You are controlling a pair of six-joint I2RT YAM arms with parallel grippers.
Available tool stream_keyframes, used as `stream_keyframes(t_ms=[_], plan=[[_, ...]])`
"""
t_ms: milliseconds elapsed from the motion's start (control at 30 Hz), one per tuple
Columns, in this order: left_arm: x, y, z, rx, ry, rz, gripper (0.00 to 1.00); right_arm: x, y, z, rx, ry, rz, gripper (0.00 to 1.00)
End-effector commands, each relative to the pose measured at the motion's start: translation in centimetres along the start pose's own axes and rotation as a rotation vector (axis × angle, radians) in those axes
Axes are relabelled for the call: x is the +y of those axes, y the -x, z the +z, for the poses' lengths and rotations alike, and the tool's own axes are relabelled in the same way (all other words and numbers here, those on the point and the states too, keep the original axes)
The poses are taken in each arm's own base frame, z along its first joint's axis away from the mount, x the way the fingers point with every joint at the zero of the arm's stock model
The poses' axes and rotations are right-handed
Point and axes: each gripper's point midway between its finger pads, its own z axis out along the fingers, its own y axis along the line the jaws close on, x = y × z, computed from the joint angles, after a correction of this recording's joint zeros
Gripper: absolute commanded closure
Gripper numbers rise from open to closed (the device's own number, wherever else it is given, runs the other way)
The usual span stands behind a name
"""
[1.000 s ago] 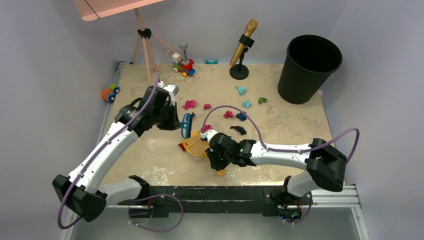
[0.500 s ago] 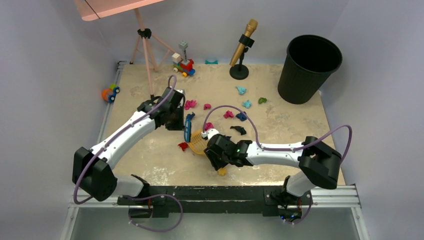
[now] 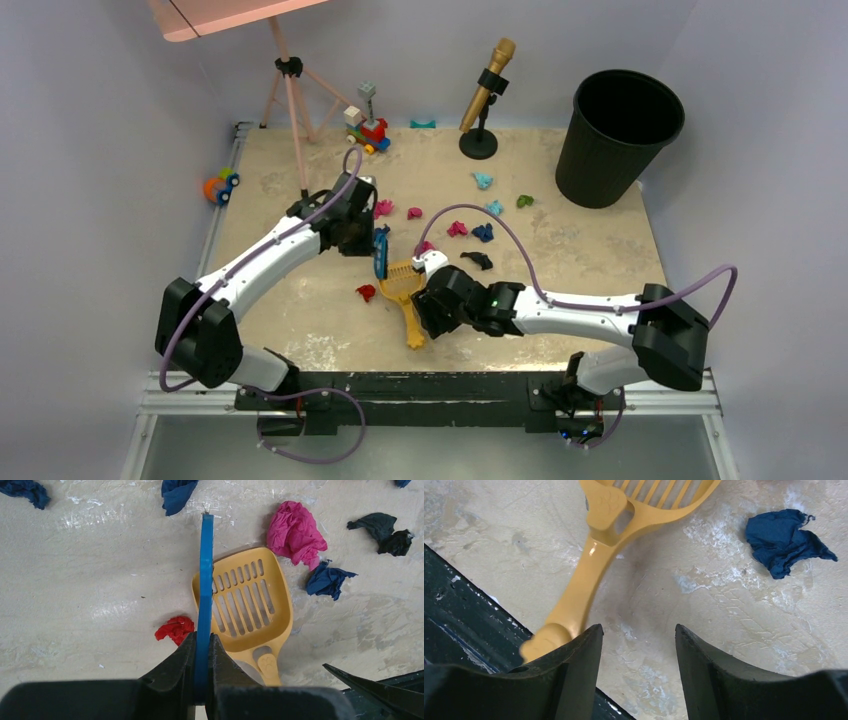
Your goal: Sweep away the paper scraps from the table
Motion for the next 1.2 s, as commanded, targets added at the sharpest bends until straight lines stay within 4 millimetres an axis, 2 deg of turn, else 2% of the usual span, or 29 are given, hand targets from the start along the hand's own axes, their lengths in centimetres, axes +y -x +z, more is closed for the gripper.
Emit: stream_keyframes(t_ms=[0,233,467,633,1167], plan=[[-0.7,1.2,0.5,-0.033,-0.011,-0.01,1.0,0.3,2.1,-0.7,-0.073,-0.004,0.024,0.38],[-0.3,0.5,0.8,-0.022,0.001,-0.016,1.0,1.0,5.3,-1.3,-0.126,-0.032,0.091,0.36],[-0.4,0.3,0.3,-0.027,-0.017,-0.02,1.0,-1.0,8.0,-2.8,-0.141,-0.209,0.134,0.35],[-0.7,0.2,0.1,-0.026,-0.029,-0.021,1.0,0.3,9.7,-3.2,-0.152,-0.166,0.119,0.35],[-0.2,-0.4,0.0,-0.023,-0.014,-0.017,1.0,5.4,7.5,0.3,-0.06,-0.096,0.177,0.38]])
